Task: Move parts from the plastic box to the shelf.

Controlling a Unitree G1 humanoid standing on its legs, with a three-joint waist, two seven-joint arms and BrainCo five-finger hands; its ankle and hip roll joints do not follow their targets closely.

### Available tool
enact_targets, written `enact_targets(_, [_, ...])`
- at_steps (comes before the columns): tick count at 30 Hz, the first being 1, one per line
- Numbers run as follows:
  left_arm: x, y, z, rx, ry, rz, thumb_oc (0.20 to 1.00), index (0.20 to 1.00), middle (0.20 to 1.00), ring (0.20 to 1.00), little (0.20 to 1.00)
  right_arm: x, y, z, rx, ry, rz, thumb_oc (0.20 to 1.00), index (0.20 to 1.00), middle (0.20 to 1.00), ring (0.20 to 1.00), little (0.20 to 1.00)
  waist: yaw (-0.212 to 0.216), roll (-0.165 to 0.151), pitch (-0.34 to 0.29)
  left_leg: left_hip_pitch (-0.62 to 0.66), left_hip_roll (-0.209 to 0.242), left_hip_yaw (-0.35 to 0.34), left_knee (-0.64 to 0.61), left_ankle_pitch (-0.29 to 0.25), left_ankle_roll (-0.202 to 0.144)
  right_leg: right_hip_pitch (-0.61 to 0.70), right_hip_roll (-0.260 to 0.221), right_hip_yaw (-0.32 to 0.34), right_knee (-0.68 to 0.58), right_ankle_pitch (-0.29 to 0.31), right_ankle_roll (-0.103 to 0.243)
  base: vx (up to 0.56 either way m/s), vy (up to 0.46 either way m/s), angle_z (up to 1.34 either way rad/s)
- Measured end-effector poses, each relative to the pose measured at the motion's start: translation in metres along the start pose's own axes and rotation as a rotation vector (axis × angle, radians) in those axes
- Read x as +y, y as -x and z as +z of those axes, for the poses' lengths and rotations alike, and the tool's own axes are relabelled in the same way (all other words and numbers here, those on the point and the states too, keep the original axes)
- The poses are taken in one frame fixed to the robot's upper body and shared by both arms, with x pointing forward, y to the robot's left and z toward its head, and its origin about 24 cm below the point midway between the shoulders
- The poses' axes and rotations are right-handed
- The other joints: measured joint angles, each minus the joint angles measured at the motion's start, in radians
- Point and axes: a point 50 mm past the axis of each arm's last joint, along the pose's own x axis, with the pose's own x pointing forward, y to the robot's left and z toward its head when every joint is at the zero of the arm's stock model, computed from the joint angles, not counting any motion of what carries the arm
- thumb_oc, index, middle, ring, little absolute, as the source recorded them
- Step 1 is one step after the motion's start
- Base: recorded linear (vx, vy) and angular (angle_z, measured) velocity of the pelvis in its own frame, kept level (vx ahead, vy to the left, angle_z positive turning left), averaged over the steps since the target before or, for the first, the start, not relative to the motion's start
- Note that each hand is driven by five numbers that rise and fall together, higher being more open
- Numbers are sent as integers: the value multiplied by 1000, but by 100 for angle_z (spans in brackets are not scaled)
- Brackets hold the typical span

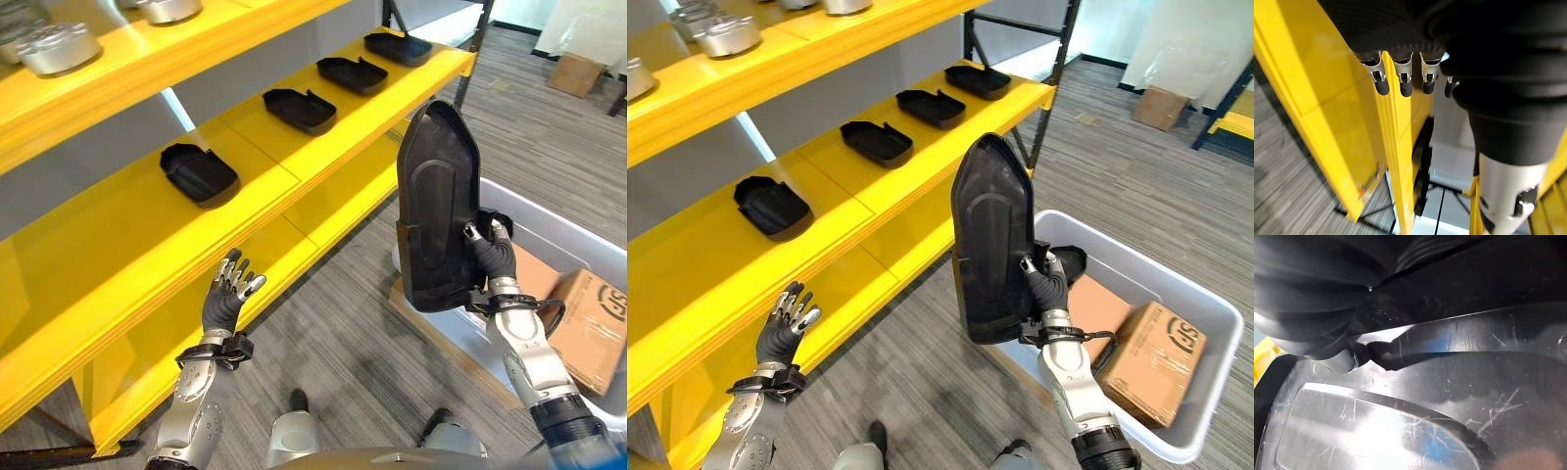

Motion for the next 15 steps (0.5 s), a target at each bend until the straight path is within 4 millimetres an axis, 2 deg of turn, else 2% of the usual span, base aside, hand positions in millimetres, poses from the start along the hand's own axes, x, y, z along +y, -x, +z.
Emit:
enact_targets(5, [5,-3,6,-16,-42,0,1000,1000,1000,1000,1000,7,1,-2,8,-28,20,200,200,200,200,200,21,-58,-4,-84,-42,-49,122,-65,25,51,-11,-22,-100,64,22,70,237,26])
enact_targets(7, [9,-3,9,-18,-63,0,1000,1000,1000,1000,1000,13,1,-2,7,-52,25,200,200,200,200,200,42,-88,-8,-115,-61,-49,188,-114,40,63,-27,-16,-127,85,32,85,324,21])
enact_targets(8, [10,-5,12,-26,-75,-2,1000,1000,1000,1000,1000,13,1,2,-7,-56,28,200,200,200,200,200,38,-106,-9,-157,-94,-61,247,-153,64,74,-53,-11,-152,117,36,97,372,58])
enact_targets(9, [10,-9,14,-30,-106,-9,1000,1000,1000,1000,1000,11,1,3,-13,-56,21,200,200,200,200,200,10,-110,-9,-191,-132,-90,280,-179,100,76,-67,49,-142,141,17,123,384,102])
enact_targets(10, [12,-12,9,-13,-129,-1,1000,1000,1000,1000,1000,8,3,1,-6,-59,4,200,200,200,200,200,-9,-93,-18,-203,-149,-116,287,-172,122,68,-85,164,-117,166,7,115,209,98])
enact_targets(11, [14,-16,13,-27,-136,20,1000,1000,1000,1000,1000,6,6,-2,7,-71,-17,200,200,200,200,200,-30,-95,-31,-199,-174,-119,259,-164,135,50,-86,272,-111,206,-22,270,405,67])
enact_targets(12, [22,-17,19,-41,-163,42,1000,1000,1000,1000,1000,9,8,-2,10,-68,10,200,200,200,200,200,-44,-85,-29,-172,-204,-147,180,-116,172,-39,-49,477,-12,251,-25,273,383,58])
enact_targets(13, [21,-21,21,-49,-182,36,1000,1000,1000,1000,1000,7,13,-5,25,-66,8,200,200,200,200,200,-71,-73,-25,-136,-205,-188,113,-81,193,-55,41,612,67,125,17,298,334,55])
enact_targets(14, [19,-21,21,-52,-192,31,1000,1000,1000,1000,1000,6,19,-11,48,-65,20,200,200,200,200,200,-96,-51,-10,-62,-195,-222,21,-47,222,-98,216,660,145,-24,9,235,156,80])
enact_targets(15, [12,-20,15,-39,-183,13,1000,1000,1000,1000,1000,5,25,-14,63,-67,27,200,200,200,200,200,-128,-48,-5,-25,-198,-232,-7,-44,219,-156,352,627,117,-70,-29,277,68,89])
